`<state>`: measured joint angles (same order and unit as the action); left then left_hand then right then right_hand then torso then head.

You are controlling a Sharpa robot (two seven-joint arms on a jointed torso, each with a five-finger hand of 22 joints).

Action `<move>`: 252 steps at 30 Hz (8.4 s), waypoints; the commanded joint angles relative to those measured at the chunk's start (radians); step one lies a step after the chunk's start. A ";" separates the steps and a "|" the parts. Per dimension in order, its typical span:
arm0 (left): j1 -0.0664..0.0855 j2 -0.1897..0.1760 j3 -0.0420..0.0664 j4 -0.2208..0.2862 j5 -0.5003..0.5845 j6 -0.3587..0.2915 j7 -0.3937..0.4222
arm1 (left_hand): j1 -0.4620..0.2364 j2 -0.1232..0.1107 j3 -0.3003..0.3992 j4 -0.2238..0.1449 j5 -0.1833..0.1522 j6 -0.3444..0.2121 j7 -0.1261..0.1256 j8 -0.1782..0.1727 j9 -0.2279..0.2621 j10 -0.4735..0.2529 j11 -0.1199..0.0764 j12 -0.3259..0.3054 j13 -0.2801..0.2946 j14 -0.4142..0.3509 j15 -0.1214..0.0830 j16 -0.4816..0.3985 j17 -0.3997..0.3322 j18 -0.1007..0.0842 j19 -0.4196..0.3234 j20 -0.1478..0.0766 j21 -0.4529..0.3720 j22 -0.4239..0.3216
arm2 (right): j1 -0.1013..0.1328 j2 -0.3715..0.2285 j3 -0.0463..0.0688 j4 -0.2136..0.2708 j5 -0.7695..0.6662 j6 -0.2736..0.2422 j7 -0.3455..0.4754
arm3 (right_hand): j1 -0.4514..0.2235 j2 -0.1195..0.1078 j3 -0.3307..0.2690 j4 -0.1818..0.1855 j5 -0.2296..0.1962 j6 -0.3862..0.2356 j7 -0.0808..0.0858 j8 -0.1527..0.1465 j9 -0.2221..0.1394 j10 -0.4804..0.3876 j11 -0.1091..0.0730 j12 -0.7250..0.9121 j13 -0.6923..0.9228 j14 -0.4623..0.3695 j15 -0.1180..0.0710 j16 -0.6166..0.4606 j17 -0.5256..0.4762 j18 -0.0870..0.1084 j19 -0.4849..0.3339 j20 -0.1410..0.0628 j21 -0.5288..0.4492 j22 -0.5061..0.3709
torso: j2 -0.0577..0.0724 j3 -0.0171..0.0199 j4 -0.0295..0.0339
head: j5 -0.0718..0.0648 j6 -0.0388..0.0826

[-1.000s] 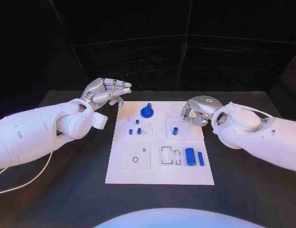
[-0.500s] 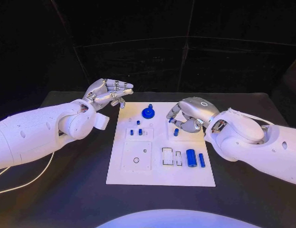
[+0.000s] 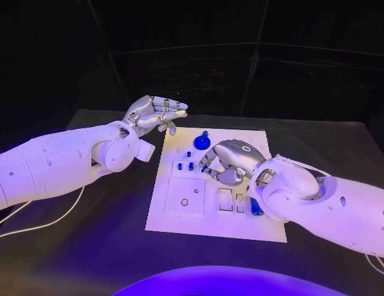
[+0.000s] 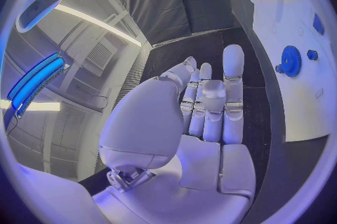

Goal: Assemble the parts on the task board

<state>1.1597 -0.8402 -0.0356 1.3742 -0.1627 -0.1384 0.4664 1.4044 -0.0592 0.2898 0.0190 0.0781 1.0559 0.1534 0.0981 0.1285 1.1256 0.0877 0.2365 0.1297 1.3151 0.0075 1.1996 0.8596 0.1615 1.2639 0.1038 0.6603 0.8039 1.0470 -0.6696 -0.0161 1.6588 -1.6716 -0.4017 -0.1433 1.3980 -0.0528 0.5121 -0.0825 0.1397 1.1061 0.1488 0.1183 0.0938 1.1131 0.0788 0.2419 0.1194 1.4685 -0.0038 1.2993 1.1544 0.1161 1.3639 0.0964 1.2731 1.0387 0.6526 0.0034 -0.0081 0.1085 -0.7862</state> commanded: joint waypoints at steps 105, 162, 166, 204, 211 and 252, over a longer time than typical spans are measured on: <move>0.002 0.020 0.001 -0.006 0.005 0.034 -0.009 | 0.010 0.001 -0.001 -0.007 0.005 -0.012 0.006 0.002 -0.002 -0.015 0.002 0.006 0.001 -0.004 -0.001 -0.001 -0.011 0.011 0.004 0.002 -0.010 -0.010 | -0.057 0.090 -0.023 -0.084 -0.088 0.082 0.004 | -0.072 -0.067 -0.063 0.014 -0.006 -0.099 0.033 -0.052 -0.025 -0.101 0.037 -0.045 -0.042 0.016 0.027 -0.027 -0.068 0.000 -0.038 0.029 -0.047 -0.077 | 0.000 0.0000 -0.0011 | 0.040 -0.034; 0.002 0.008 0.001 0.000 0.005 0.042 -0.015 | 0.010 0.001 -0.001 -0.008 0.005 -0.012 0.006 0.003 -0.002 -0.019 0.002 0.006 0.001 -0.006 0.000 -0.002 -0.014 0.012 0.002 0.002 -0.014 -0.012 | 0.014 -0.155 0.012 -0.013 -0.019 0.139 -0.067 | -0.071 -0.089 -0.155 0.030 -0.008 -0.167 0.020 -0.052 -0.025 -0.146 0.031 -0.053 -0.053 0.015 0.022 -0.027 -0.091 0.000 -0.037 0.025 -0.059 -0.088 | 0.000 -0.0003 0.0008 | -0.006 -0.002; 0.002 0.008 0.001 0.000 0.005 0.042 -0.015 | 0.010 0.001 -0.001 -0.008 0.005 -0.011 0.006 0.003 -0.002 -0.019 0.002 0.007 0.001 -0.006 0.000 -0.002 -0.014 0.012 0.002 0.002 -0.015 -0.013 | 0.014 -0.146 0.012 -0.027 -0.025 0.155 -0.068 | -0.064 -0.084 -0.159 0.029 -0.006 -0.168 0.019 -0.052 -0.025 -0.151 0.031 -0.051 -0.052 0.015 0.022 -0.027 -0.093 0.000 -0.038 0.025 -0.059 -0.088 | 0.001 -0.0001 0.0016 | -0.004 -0.002; 0.002 0.012 0.001 -0.006 0.005 0.048 -0.019 | 0.009 0.002 -0.001 -0.008 0.005 -0.011 0.006 0.004 -0.002 -0.020 0.002 0.008 0.001 -0.007 0.000 -0.002 -0.015 0.012 0.002 0.002 -0.015 -0.013 | 0.014 -0.110 0.012 -0.071 -0.054 0.148 -0.079 | 0.010 -0.005 -0.048 0.004 -0.063 -0.045 0.007 -0.009 -0.012 0.016 0.002 0.003 -0.041 0.018 -0.002 -0.021 -0.095 -0.010 -0.005 0.003 -0.022 -0.029 | 0.000 0.0000 -0.0005 | -0.004 -0.006; 0.002 0.012 0.001 -0.008 0.005 0.048 -0.019 | 0.009 0.002 -0.001 -0.008 0.005 -0.011 0.006 0.004 -0.002 -0.020 0.002 0.008 0.001 -0.007 0.000 -0.002 -0.015 0.012 0.002 0.002 -0.015 -0.013 | 0.014 -0.124 0.012 -0.037 -0.049 0.101 -0.066 | 0.022 -0.003 -0.033 -0.010 -0.067 -0.026 0.004 -0.001 -0.010 0.048 -0.004 0.013 -0.030 0.019 -0.007 -0.020 -0.094 -0.018 0.011 -0.001 0.006 0.015 | 0.000 0.0005 -0.0011 | -0.004 -0.008; 0.002 0.028 0.001 -0.015 0.005 0.051 -0.018 | 0.009 0.003 -0.001 -0.008 0.006 -0.011 0.006 0.004 -0.002 -0.020 0.002 0.009 0.002 -0.008 0.000 -0.002 -0.015 0.012 0.001 0.002 -0.017 -0.014 | -0.018 0.084 -0.011 0.015 0.009 0.118 0.048 | 0.026 -0.010 -0.025 -0.022 -0.057 -0.031 0.007 -0.007 -0.014 0.050 -0.003 0.009 -0.024 0.020 -0.008 -0.016 -0.090 -0.019 0.013 -0.005 0.013 0.024 | 0.000 0.0003 0.0006 | 0.040 -0.027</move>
<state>1.1599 -0.8136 -0.0359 1.3586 -0.1619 -0.0987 0.4432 1.4044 -0.0592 0.2871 0.0163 0.0781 1.0487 0.1605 0.0981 0.1274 1.1112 0.0875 0.2403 0.1298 1.3151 0.0075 1.1996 0.8457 0.1614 1.2638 0.1038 0.6470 0.7907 1.0273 -0.5893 -0.0273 1.6775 -1.6659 -0.3102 -0.1242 1.4160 -0.0630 0.4828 -0.1030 0.0764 1.0737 0.1523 0.1154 0.0818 1.1382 0.0962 0.2474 0.0939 1.4667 -0.0056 1.2800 1.0633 0.1164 1.3726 0.0911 1.2816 1.0617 0.6535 0.0027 -0.0076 0.1455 -0.8105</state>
